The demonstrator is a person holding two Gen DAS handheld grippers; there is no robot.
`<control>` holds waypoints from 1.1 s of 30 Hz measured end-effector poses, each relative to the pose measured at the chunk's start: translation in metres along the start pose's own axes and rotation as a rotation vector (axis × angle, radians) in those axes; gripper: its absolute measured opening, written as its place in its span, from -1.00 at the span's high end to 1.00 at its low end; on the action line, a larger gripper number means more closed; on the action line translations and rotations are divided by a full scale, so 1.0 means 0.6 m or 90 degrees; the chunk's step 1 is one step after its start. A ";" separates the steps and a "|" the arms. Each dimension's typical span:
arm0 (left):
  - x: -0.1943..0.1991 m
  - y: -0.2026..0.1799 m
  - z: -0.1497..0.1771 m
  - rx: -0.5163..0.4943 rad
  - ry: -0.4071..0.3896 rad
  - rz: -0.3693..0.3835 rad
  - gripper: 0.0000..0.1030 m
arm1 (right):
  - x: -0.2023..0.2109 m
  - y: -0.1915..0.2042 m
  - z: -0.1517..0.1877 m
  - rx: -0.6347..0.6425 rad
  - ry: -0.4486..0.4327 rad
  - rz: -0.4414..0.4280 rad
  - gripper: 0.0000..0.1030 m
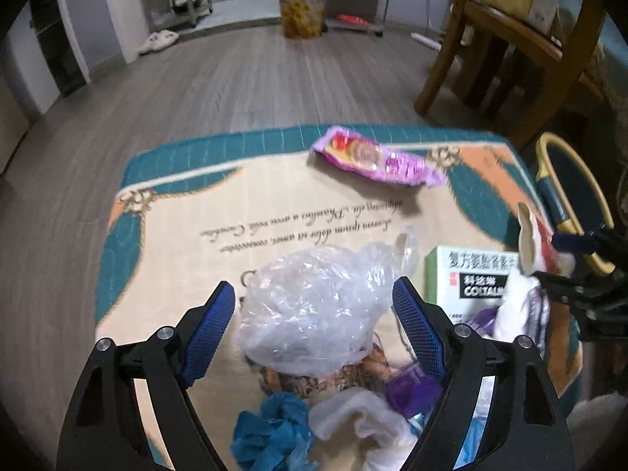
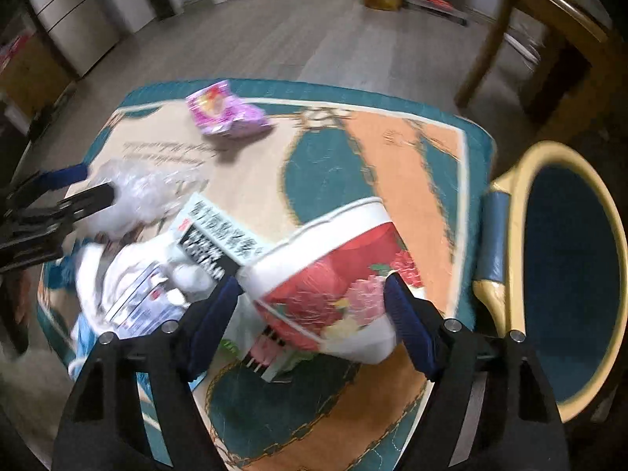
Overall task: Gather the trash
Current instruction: 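Grasp the clear plastic bag with the left tool while the right tool grasps the red-white paper cup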
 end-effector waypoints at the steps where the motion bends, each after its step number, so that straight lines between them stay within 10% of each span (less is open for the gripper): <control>1: -0.005 -0.001 0.001 -0.002 0.005 -0.001 -0.56 | -0.002 0.004 0.001 0.015 0.004 0.003 -0.47; 7: -0.024 0.006 0.009 0.021 0.036 0.015 -0.46 | 0.004 -0.006 -0.008 0.018 -0.003 0.012 0.03; 13: -0.016 0.008 0.007 0.027 0.040 0.043 0.19 | 0.026 -0.010 -0.024 0.004 -0.041 0.005 0.50; 19: -0.009 0.006 0.007 0.026 0.045 0.052 0.51 | 0.051 -0.034 -0.033 -0.032 -0.070 0.012 0.60; 33: -0.011 0.004 0.000 0.025 0.045 0.038 0.57 | 0.077 -0.083 -0.036 -0.117 -0.088 0.043 0.50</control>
Point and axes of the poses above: each gripper's, at about its wrist camera, not at the fingertips, and x roughly against the way its jaws point, y to its left, z to its underside, the point moved 4 cm from there along -x, roughly the way its jaws point, and after that the axes turned 10 degrees about -z, right-handed, at the moved point
